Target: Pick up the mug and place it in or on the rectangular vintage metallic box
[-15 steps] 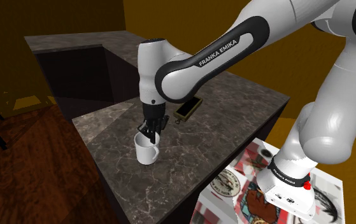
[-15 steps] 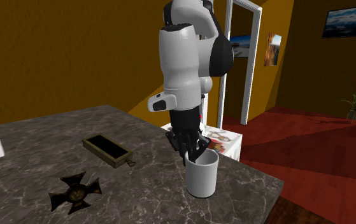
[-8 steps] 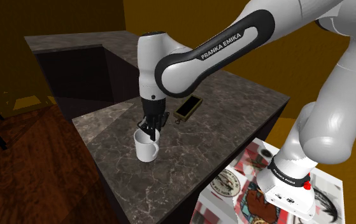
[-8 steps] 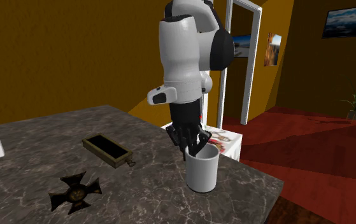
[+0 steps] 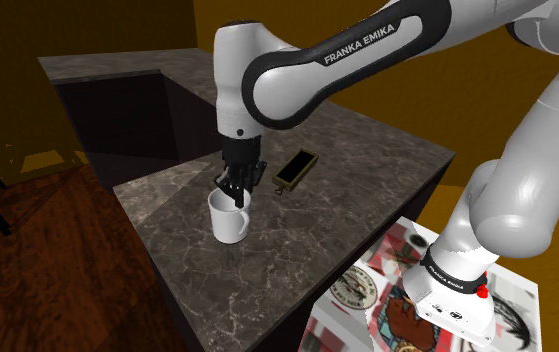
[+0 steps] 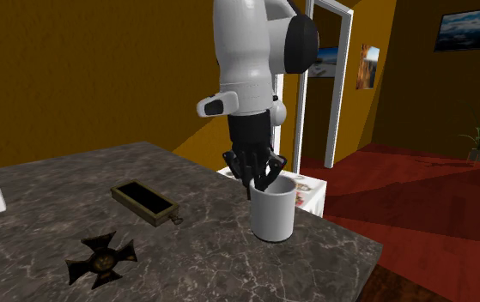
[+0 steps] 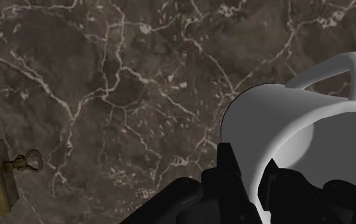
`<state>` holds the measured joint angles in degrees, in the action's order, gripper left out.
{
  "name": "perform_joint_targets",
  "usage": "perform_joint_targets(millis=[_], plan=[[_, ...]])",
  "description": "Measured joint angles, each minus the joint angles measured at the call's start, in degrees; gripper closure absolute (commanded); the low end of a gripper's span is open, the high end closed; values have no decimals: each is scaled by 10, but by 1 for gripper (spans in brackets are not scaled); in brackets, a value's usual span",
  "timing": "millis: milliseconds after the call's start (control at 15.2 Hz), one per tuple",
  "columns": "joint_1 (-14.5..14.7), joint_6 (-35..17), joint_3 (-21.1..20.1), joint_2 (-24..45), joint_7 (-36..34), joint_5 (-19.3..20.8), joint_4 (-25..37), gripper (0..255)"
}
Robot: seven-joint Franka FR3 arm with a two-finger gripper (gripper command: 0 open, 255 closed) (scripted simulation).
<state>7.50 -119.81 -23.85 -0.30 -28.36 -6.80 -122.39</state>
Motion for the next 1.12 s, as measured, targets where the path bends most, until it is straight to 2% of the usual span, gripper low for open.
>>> perform_joint_targets(millis=[726, 1122], plan=[[-3, 84, 4, -32, 3, -9, 54, 255], [-34, 100, 44, -73, 75, -16, 23, 255]])
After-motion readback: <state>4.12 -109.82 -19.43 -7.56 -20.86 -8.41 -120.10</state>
